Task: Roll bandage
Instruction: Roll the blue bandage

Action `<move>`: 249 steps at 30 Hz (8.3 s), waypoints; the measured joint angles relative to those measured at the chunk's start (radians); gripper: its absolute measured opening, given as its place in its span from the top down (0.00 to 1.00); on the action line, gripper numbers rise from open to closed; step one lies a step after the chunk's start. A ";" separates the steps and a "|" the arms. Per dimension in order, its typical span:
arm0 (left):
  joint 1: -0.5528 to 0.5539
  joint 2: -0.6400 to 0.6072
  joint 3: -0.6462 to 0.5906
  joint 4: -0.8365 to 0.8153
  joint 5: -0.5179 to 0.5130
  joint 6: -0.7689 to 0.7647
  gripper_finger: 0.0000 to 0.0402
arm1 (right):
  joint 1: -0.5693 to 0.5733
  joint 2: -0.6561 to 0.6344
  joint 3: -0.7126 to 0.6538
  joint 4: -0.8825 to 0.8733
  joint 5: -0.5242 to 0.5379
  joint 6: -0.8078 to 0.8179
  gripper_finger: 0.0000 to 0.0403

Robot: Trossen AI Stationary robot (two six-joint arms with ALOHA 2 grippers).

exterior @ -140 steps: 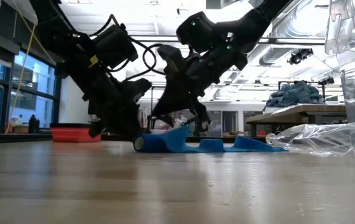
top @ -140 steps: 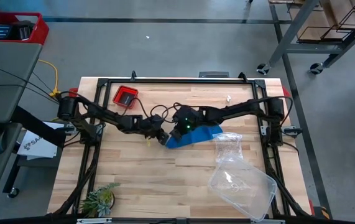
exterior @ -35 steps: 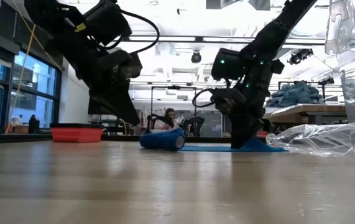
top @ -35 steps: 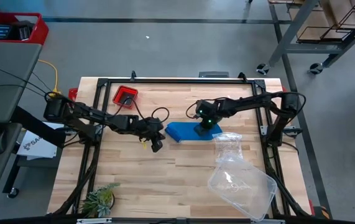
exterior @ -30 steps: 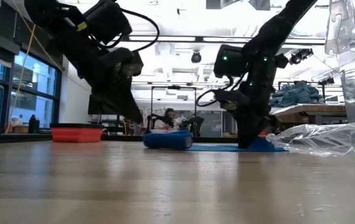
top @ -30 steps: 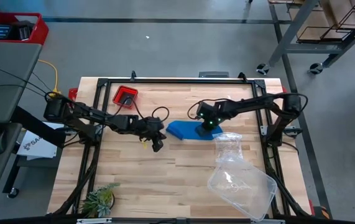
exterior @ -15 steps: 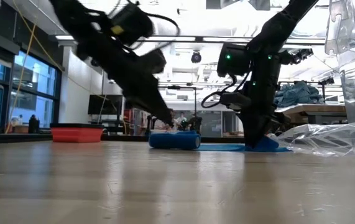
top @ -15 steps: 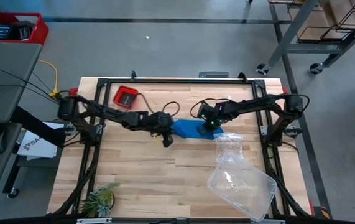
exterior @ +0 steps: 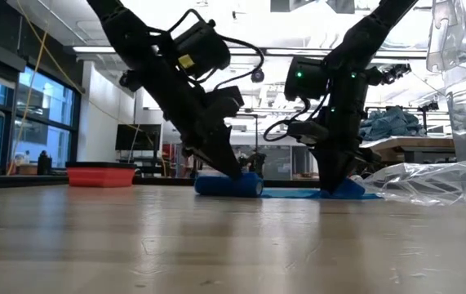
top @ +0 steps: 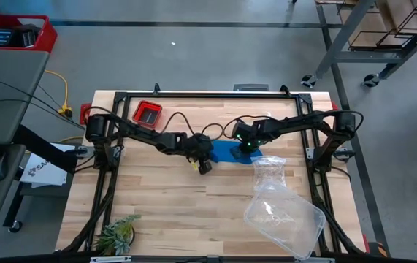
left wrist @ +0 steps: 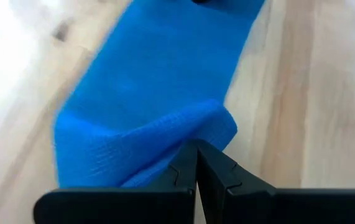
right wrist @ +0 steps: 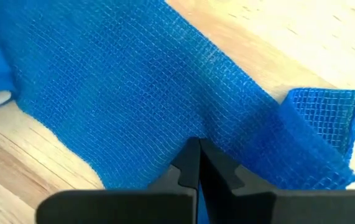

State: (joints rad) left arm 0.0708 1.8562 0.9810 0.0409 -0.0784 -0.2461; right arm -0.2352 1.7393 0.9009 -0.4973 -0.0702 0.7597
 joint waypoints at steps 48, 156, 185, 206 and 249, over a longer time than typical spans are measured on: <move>0.027 -0.185 -0.003 -0.253 0.202 0.003 1.00 | -0.062 -0.089 -0.002 -0.152 0.109 -0.144 1.00; 0.120 0.036 -0.065 0.108 0.046 -1.370 0.80 | -0.062 -0.092 0.002 -0.105 0.047 -0.218 1.00; 0.212 -0.233 -0.069 -0.619 0.145 -0.893 0.95 | -0.019 -0.092 0.001 -0.002 0.009 -0.131 1.00; 0.179 -0.233 -0.067 -0.761 0.030 -0.915 0.88 | 0.073 -0.005 0.005 0.000 0.034 -0.017 1.00; 0.162 -0.315 -0.067 -0.862 -0.033 -0.854 0.58 | 0.072 0.000 0.002 -0.028 0.023 -0.020 1.00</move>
State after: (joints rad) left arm 0.2328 1.5410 0.9142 -0.8209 -0.1119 -1.1000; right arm -0.1631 1.7390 0.9028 -0.5253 -0.0470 0.7402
